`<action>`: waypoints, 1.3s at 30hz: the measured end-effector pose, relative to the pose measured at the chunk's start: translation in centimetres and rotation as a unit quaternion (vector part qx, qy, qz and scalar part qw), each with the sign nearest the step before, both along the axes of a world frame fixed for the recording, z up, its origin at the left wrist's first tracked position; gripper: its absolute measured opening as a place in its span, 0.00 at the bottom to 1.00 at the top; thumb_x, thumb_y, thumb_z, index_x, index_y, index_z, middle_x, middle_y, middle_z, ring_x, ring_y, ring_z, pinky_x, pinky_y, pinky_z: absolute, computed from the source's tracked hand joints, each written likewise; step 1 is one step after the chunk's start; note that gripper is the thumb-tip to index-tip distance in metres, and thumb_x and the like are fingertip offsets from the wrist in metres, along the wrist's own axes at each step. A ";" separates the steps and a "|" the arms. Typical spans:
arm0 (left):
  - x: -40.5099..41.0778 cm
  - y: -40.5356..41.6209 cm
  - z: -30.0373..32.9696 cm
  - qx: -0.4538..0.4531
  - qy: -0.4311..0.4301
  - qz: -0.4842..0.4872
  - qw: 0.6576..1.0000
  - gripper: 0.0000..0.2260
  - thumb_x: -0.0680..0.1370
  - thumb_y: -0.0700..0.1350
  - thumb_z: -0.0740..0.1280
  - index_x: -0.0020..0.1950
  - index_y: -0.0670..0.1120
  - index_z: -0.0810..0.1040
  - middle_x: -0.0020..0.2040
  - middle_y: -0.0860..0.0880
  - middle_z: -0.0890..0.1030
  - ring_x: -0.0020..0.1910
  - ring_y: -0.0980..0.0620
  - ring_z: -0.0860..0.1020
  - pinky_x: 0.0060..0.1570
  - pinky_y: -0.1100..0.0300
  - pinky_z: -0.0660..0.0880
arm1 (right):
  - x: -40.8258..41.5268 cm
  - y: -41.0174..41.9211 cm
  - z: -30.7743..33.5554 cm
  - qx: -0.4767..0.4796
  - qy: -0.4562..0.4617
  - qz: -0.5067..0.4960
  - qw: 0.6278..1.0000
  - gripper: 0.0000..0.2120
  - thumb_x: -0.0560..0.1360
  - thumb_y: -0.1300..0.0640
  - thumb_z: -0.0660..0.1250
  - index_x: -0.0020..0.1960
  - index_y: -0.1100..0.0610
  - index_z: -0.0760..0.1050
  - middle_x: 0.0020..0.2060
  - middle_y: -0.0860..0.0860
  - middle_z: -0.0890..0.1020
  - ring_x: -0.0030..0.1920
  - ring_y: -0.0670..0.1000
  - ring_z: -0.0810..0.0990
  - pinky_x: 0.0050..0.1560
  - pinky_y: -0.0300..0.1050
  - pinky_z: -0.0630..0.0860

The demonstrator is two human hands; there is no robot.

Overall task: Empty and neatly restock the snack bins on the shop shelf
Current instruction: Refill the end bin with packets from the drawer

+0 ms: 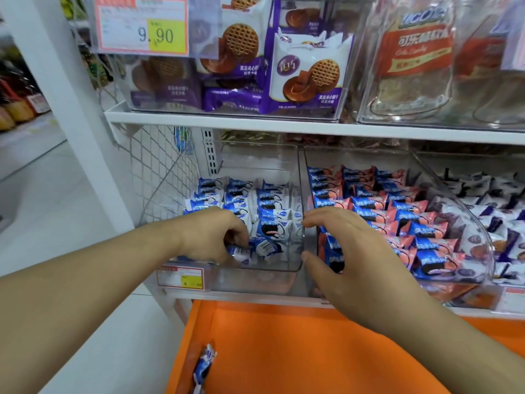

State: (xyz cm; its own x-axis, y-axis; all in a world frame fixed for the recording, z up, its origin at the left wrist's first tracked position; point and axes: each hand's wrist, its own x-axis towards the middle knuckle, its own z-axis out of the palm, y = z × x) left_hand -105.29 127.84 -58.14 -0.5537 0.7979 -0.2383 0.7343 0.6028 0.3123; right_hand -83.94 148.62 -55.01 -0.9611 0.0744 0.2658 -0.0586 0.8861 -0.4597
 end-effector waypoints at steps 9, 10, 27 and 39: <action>-0.4 -0.8 0.3 0.055 0.080 0.068 0.993 0.13 0.76 0.50 0.77 0.60 0.57 0.84 0.54 0.60 0.84 0.51 0.62 0.79 0.52 0.68 0.76 | 0.1 -0.2 0.1 0.001 -0.001 -0.007 1.000 0.19 0.77 0.53 0.72 0.68 0.48 0.76 0.65 0.37 0.75 0.69 0.38 0.69 0.67 0.20 0.53; -0.3 -0.8 0.3 0.058 0.098 0.076 0.991 0.12 0.76 0.50 0.77 0.59 0.57 0.84 0.53 0.60 0.84 0.50 0.61 0.80 0.53 0.63 0.78 | 0.1 -0.2 0.1 0.002 -0.002 -0.007 1.000 0.19 0.77 0.54 0.72 0.68 0.48 0.76 0.65 0.37 0.75 0.70 0.38 0.69 0.67 0.20 0.53; -0.6 -0.4 -0.5 0.090 0.112 0.084 0.986 0.10 0.78 0.47 0.75 0.58 0.57 0.85 0.53 0.60 0.81 0.51 0.59 0.78 0.51 0.65 0.72 | 0.2 0.1 0.1 0.004 -0.012 -0.007 1.000 0.20 0.79 0.54 0.71 0.70 0.47 0.74 0.69 0.37 0.74 0.73 0.39 0.66 0.68 0.21 0.54; 1.1 2.6 -0.1 0.050 0.102 -0.083 0.990 0.22 0.69 0.54 0.82 0.62 0.62 0.83 0.54 0.63 0.72 0.57 0.55 0.67 0.58 0.61 0.68 | 0.3 0.1 0.1 0.002 -0.009 -0.008 1.000 0.20 0.79 0.55 0.71 0.70 0.47 0.75 0.68 0.37 0.74 0.72 0.38 0.67 0.66 0.19 0.53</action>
State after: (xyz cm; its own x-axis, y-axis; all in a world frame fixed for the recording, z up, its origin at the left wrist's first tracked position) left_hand -104.19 130.41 -58.27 -0.4422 0.8955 -0.0498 0.8743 0.4427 0.1990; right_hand -83.68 148.72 -54.96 -0.9643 0.0890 0.2494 -0.0362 0.8888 -0.4568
